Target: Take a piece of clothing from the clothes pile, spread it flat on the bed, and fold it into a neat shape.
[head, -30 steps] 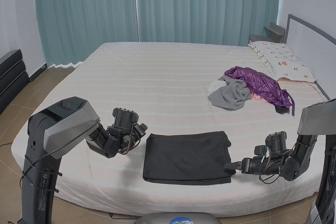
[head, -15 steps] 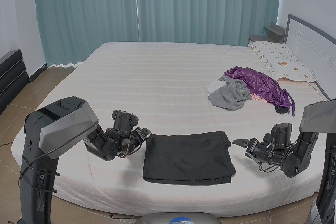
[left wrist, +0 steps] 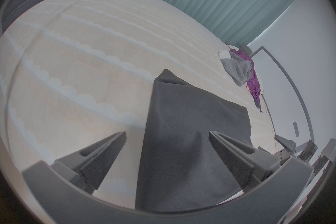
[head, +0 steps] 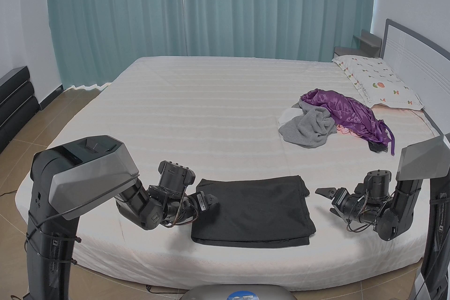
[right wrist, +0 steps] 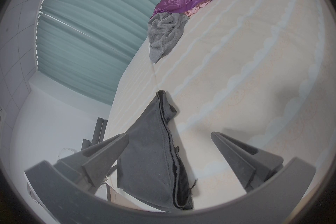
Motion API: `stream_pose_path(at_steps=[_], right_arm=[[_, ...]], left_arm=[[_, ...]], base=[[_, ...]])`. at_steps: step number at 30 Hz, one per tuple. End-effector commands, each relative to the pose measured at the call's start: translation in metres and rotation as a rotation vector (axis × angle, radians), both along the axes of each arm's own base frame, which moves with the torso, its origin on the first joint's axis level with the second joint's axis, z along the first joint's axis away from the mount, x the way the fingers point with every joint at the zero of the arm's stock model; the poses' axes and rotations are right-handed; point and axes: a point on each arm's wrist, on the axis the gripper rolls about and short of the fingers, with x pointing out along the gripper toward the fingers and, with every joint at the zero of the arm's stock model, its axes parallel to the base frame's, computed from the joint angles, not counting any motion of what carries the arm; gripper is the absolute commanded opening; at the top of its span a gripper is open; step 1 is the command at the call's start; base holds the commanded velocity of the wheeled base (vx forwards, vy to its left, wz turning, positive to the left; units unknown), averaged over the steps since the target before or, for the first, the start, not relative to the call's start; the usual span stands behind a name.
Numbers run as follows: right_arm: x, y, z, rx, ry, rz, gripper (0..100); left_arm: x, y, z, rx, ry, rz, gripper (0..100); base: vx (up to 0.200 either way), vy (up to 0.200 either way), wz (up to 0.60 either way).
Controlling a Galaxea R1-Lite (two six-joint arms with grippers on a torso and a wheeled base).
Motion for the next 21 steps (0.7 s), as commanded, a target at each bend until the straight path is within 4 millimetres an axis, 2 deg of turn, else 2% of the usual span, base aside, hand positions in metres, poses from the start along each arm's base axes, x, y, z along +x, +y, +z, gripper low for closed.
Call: stream_pose_path(at_steps=[1, 9, 21], right_arm=[[-0.0006, 0.0001, -0.0037, -0.001, 0.012, 0.001, 100], [-0.001, 0.0005, -0.0037, -0.001, 0.012, 0.002, 100], [-0.001, 0.0005, -0.0037, 0.0, 0.013, 0.002, 100]], left_arm=[[-0.0019, -0.0084, -0.0101, 0.022, 0.008, -0.029, 100], [0.007, -0.0131, -0.0133, 0.044, -0.025, 0.001, 100], [0.0076, -0.0135, -0.0127, 0.04, -0.026, 0.004, 100]], base=[[0.0, 0.0, 0.0], [0.0, 0.0, 0.0], [0.0, 0.0, 0.0]])
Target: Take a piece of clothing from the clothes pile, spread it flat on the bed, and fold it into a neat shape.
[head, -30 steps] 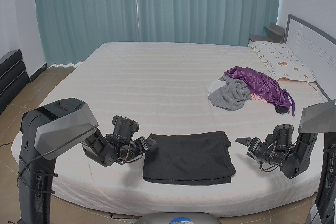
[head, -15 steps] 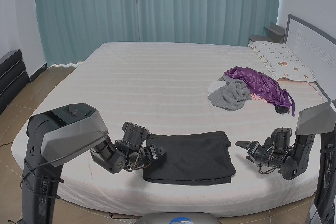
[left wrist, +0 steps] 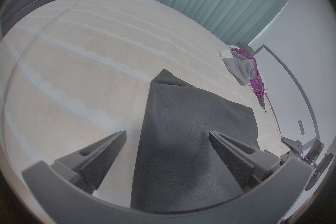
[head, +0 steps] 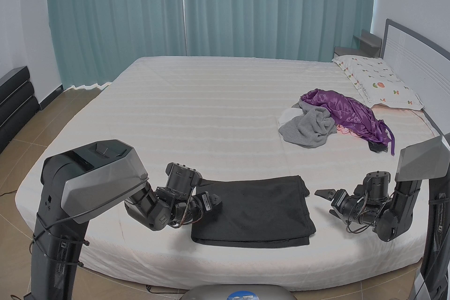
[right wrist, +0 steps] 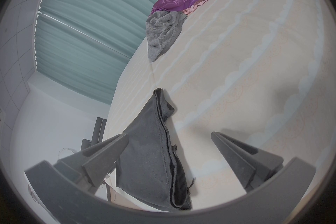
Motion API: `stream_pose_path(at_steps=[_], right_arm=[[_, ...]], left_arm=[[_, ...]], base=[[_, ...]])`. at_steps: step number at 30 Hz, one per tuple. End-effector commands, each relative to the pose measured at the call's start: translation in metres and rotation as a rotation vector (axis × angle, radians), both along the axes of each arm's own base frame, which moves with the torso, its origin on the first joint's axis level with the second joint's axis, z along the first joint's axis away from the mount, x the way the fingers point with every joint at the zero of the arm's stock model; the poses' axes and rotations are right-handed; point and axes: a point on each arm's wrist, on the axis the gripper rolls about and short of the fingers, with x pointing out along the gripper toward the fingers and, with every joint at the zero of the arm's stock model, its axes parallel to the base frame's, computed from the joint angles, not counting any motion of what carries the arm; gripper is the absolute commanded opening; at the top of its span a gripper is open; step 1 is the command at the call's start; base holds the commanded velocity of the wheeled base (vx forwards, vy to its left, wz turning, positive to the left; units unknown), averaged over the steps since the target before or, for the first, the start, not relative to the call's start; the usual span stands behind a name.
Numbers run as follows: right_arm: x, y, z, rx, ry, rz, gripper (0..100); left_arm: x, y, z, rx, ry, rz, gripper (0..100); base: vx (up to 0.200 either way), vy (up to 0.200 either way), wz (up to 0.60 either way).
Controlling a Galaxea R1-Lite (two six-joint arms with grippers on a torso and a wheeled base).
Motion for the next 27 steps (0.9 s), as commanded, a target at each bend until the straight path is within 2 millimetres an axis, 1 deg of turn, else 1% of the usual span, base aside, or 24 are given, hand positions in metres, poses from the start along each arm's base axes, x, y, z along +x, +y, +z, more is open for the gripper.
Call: stream_pose_path(at_steps=[1, 7, 8, 27], right_arm=[[-0.0001, 0.0005, -0.0004, 0.0, 0.001, 0.002, 100], [-0.0002, 0.001, -0.0009, -0.001, 0.002, 0.004, 100], [-0.0002, 0.001, -0.0009, -0.001, 0.002, 0.004, 100], [-0.0006, 0.001, -0.001, -0.001, 0.004, 0.004, 100]], left_arm=[[0.0003, 0.0002, -0.0016, 0.001, 0.002, 0.001, 100], [0.0003, -0.0006, -0.0013, 0.001, 0.001, 0.0, 100], [0.0006, -0.0007, -0.001, 0.0, 0.0, 0.0, 0], [0.001, -0.0002, -0.0026, 0.017, -0.006, 0.023, 0]], base=[[0.0, 0.0, 0.0], [0.0, 0.0, 0.0], [0.0, 0.0, 0.0], [0.0, 0.0, 0.0]])
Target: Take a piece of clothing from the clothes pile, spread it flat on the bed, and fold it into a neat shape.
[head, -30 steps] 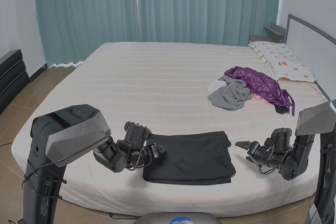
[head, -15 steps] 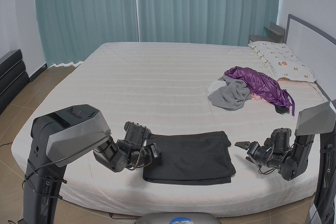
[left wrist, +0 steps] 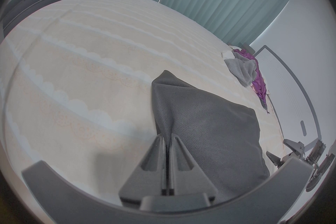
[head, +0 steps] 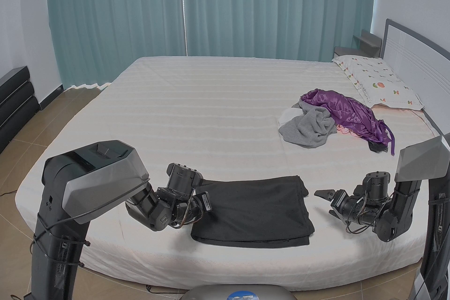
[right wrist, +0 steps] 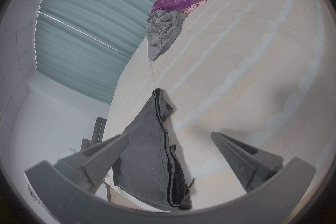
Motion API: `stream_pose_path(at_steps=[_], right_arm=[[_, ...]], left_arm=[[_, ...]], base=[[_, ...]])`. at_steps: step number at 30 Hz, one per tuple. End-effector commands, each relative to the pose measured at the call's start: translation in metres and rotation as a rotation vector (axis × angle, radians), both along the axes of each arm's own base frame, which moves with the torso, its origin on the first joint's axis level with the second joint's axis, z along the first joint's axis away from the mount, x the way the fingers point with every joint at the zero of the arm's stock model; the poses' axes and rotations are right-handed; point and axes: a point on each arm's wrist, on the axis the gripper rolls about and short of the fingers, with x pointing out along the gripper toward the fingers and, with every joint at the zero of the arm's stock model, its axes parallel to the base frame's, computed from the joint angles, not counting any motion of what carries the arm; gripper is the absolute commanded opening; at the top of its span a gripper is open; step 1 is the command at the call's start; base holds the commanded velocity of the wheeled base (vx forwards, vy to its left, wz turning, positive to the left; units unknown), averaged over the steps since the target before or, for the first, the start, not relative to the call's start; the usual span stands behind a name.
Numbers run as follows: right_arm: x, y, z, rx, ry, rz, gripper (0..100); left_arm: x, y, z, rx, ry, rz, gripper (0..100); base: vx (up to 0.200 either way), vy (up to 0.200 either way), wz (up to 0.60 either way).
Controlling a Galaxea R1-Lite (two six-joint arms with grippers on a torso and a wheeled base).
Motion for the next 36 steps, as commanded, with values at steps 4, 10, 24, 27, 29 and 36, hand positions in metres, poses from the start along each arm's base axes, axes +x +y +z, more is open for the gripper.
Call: stream_pose_path(at_steps=[4, 10, 24, 27, 29, 36], right_arm=[[-0.001, 0.0, -0.001, -0.001, 0.002, 0.003, 100], [-0.001, 0.001, -0.001, -0.001, 0.004, 0.004, 100], [-0.001, 0.001, -0.001, -0.002, 0.004, 0.003, 100], [-0.001, 0.001, -0.001, -0.001, 0.004, 0.004, 100], [-0.001, 0.001, -0.001, -0.001, 0.004, 0.004, 100], [-0.002, 0.001, -0.001, -0.002, 0.007, 0.004, 100]], left_arm=[[0.0, 0.001, 0.0, 0.009, -0.008, 0.023, 0], [0.002, 0.001, 0.002, -0.03, -0.035, 0.056, 0], [-0.002, 0.004, 0.003, -0.029, -0.02, 0.072, 0], [-0.004, 0.005, 0.005, -0.028, -0.019, 0.072, 0], [-0.005, 0.006, 0.006, -0.016, -0.027, 0.089, 0], [-0.004, 0.009, 0.009, 0.004, -0.042, 0.121, 0]], base=[[0.0, 0.0, 0.0], [0.0, 0.0, 0.0], [0.0, 0.071, 0.0], [0.0, 0.2, 0.0], [0.0, 0.2, 0.0], [0.0, 0.2, 0.0]])
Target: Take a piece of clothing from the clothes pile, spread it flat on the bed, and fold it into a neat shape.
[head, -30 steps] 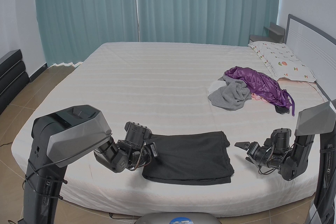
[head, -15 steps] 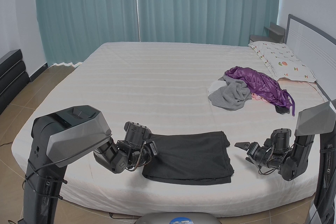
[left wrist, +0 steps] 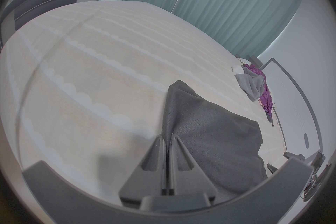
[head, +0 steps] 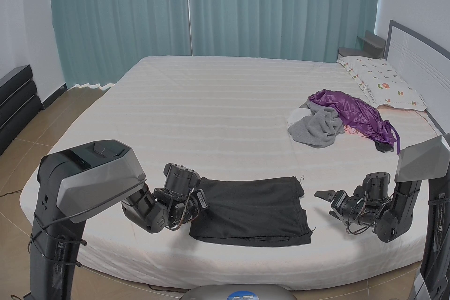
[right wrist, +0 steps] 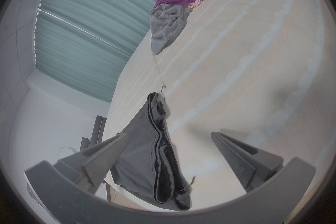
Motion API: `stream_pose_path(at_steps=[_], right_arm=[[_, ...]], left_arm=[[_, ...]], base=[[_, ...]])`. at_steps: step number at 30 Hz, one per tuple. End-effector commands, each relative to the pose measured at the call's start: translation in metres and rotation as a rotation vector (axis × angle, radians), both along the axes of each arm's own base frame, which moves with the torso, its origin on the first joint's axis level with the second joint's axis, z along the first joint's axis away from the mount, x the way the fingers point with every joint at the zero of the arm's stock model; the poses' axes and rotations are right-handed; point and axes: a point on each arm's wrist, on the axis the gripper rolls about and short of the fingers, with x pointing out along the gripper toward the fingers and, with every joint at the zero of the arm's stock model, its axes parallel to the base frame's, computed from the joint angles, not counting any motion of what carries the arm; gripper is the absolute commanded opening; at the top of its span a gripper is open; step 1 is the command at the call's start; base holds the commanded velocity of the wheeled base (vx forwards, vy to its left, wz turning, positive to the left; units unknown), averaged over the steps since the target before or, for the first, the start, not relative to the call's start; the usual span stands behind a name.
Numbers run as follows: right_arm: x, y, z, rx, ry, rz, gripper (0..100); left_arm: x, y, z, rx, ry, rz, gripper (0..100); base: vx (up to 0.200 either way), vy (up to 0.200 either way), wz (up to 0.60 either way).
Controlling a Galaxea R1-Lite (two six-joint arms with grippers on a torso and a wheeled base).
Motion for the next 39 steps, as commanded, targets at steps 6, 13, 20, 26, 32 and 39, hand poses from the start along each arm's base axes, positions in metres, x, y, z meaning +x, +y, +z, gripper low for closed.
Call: stream_pose_path(at_steps=[6, 13, 20, 26, 32, 39], right_arm=[[0.0, 0.0, 0.0, 0.0, 0.002, 0.002, 100], [-0.001, 0.0, -0.002, 0.003, -0.013, -0.001, 100], [-0.001, 0.0, -0.002, 0.003, -0.019, 0.0, 100], [-0.001, 0.0, -0.002, 0.004, -0.019, 0.001, 100], [-0.001, 0.0, -0.002, 0.003, -0.019, 0.0, 100], [-0.001, 0.0, -0.002, 0.003, -0.019, 0.0, 100]], left_arm=[[-0.003, 0.005, 0.007, 0.021, -0.011, 0.033, 0], [0.0, 0.012, 0.006, 0.031, -0.016, 0.066, 0], [0.003, 0.02, 0.009, -0.003, -0.011, 0.127, 0], [-0.005, 0.026, 0.011, 0.004, 0.004, 0.135, 0], [-0.006, 0.031, 0.014, 0.004, 0.004, 0.145, 0], [-0.008, 0.032, 0.008, 0.011, 0.019, 0.144, 0]], base=[[0.0, 0.2, 0.0], [0.0, 0.2, 0.0], [0.0, 0.2, 0.0], [0.0, 0.2, 0.0], [0.0, 0.2, 0.0], [0.0, 0.143, 0.0]])
